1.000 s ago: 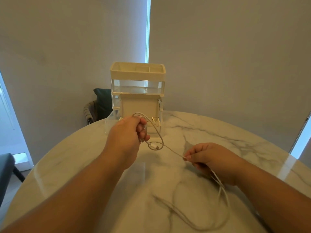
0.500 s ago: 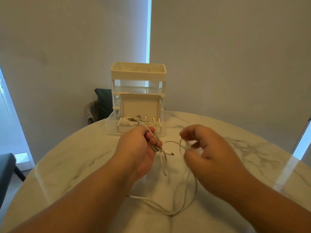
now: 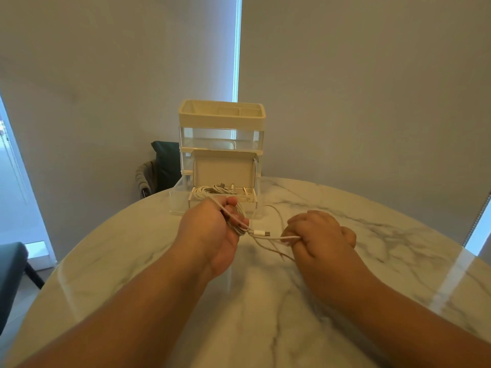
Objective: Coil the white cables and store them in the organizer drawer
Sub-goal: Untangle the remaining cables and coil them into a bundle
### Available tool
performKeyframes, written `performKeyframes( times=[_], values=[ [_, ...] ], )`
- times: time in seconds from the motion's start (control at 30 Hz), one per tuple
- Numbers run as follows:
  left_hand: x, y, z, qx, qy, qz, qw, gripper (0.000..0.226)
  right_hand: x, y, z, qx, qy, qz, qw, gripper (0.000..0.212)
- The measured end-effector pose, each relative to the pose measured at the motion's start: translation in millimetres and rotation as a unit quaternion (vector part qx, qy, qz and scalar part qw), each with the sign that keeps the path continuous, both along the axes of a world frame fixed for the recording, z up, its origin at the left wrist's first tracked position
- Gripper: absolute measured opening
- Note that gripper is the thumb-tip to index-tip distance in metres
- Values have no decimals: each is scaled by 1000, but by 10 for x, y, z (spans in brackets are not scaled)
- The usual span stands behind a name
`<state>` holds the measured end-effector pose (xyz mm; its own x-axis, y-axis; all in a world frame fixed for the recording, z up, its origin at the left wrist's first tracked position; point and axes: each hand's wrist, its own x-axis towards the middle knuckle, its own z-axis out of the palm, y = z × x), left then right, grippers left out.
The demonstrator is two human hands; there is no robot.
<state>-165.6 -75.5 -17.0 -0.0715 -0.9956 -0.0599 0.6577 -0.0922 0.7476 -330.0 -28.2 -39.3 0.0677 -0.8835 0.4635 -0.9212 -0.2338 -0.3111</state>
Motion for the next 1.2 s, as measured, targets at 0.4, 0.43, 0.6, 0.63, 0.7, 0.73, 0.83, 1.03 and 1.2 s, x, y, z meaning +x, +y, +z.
performKeyframes(
  times=[0.4,0.43,0.6,0.63,0.7,0.73,0.83,1.03,1.2],
  values=[
    [-8,-343,-22,44,-348,15,936,29,-193,-53,38,42,-618,125,775,10],
    [-11,-358,-51,24,-362,23,932,30,-208,-49,44,63,-642,151,749,9],
    [-1,-153,-106,-84,-381,12,921,27,-247,-127,5,83,-585,80,803,23],
    [-1,-119,-97,-91,-358,-2,929,29,-258,-145,-1,86,-535,60,838,18],
    [18,-78,-79,-103,-337,-22,936,34,-305,-191,-13,94,-484,51,869,19],
    [19,-88,-57,-102,-329,-28,938,35,-334,-199,-13,92,-481,47,871,24],
    [54,-82,-2,-81,-272,-44,958,38,-421,-207,28,51,-484,11,874,31],
    [31,-94,-90,-108,-356,2,928,48,-421,-62,183,-42,-275,-81,957,12],
    [-20,-120,-183,-91,-414,48,904,50,64,519,376,-98,-386,214,892,17]
  ],
)
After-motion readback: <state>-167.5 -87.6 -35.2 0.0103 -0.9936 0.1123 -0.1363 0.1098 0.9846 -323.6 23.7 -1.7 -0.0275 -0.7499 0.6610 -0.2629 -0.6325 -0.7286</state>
